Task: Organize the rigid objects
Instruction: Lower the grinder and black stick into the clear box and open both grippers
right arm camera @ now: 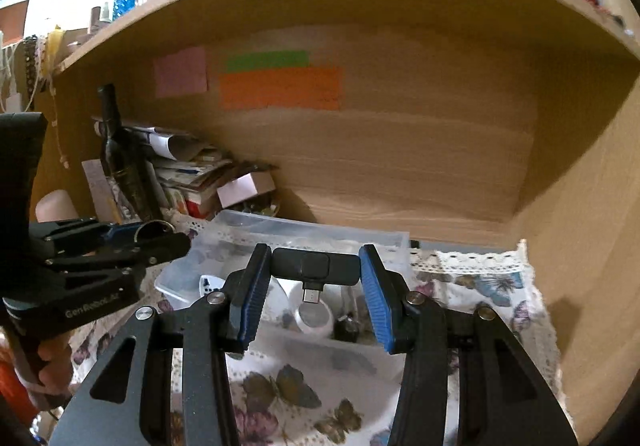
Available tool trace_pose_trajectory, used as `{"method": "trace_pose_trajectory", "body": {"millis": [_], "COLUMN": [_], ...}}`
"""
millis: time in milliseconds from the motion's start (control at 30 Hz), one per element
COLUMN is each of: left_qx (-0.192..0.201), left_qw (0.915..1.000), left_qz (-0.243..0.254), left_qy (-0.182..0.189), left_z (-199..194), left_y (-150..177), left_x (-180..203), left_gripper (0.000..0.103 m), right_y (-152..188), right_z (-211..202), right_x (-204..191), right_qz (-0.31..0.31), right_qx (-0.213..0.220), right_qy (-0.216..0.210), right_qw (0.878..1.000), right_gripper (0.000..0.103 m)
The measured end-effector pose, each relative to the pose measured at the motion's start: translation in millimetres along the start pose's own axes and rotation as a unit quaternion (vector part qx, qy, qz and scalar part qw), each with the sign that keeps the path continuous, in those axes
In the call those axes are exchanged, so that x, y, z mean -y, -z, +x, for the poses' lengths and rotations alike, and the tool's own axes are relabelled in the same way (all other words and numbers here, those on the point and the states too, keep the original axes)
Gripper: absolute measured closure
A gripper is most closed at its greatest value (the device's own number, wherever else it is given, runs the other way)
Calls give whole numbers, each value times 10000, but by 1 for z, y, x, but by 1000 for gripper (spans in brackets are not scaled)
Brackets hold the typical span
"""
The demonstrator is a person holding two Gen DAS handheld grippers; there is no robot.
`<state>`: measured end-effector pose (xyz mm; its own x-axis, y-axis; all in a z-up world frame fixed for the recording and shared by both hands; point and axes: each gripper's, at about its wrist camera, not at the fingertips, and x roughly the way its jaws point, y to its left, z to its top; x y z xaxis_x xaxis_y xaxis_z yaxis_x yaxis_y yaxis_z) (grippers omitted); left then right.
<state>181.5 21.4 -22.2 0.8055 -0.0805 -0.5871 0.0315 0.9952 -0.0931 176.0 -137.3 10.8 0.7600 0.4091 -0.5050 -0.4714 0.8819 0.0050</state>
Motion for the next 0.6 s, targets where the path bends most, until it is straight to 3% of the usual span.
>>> {"method": "trace_pose_trajectory", "body": {"millis": [333,600], "left_qx": [-560,-880], "left_qw": [9984,9959], "left_qz": [53,-78], "left_qy": [98,211], "left_z": [60,84], "left_y": [9,17], "left_x": [0,-7], "left_gripper": [71,71], "right_y": [17,29], "right_z": [72,92], "right_x": [-4,-4], "right_qz": [50,14], "right_qx": [-922,-1300], "right_qy": [-182,-287], "right_qw": [9956,9911], "right_gripper": [61,61]}}
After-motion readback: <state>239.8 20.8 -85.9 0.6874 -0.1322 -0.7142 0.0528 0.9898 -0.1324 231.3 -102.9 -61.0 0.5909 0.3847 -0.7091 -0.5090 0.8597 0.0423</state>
